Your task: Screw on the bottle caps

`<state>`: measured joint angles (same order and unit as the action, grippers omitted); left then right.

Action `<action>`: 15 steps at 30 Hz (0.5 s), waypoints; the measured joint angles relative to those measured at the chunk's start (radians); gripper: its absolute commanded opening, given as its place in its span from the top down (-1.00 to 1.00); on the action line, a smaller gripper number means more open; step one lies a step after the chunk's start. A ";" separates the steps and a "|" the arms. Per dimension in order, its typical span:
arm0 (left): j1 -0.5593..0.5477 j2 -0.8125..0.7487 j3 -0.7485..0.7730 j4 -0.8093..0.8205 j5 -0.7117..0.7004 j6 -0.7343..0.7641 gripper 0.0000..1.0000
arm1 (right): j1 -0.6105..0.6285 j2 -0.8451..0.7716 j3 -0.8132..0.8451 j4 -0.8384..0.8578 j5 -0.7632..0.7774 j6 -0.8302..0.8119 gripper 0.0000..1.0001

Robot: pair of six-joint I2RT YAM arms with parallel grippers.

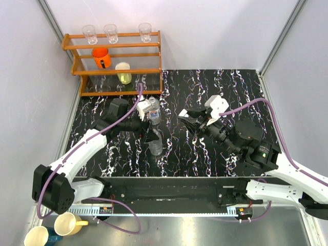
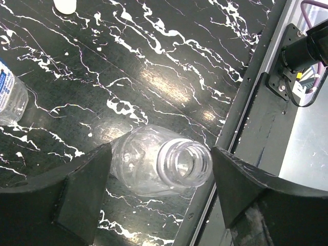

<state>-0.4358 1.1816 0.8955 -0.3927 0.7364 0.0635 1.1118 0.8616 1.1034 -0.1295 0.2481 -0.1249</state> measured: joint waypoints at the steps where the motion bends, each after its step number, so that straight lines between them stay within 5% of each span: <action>1: -0.003 0.000 0.000 0.000 -0.001 -0.001 -0.52 | 0.000 0.000 0.000 0.000 0.002 0.001 0.48; 9: -0.026 0.023 0.018 0.004 -0.048 -0.001 0.01 | 0.000 0.000 0.000 -0.001 0.006 0.012 0.47; 15: -0.125 0.039 0.060 0.008 -0.225 0.024 0.25 | 0.000 -0.003 0.000 -0.011 0.012 0.027 0.47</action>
<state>-0.5606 1.2201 0.9558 -0.3847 0.5114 0.0872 1.1118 0.8589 1.1034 -0.1406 0.2600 -0.0975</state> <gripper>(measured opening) 0.499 0.392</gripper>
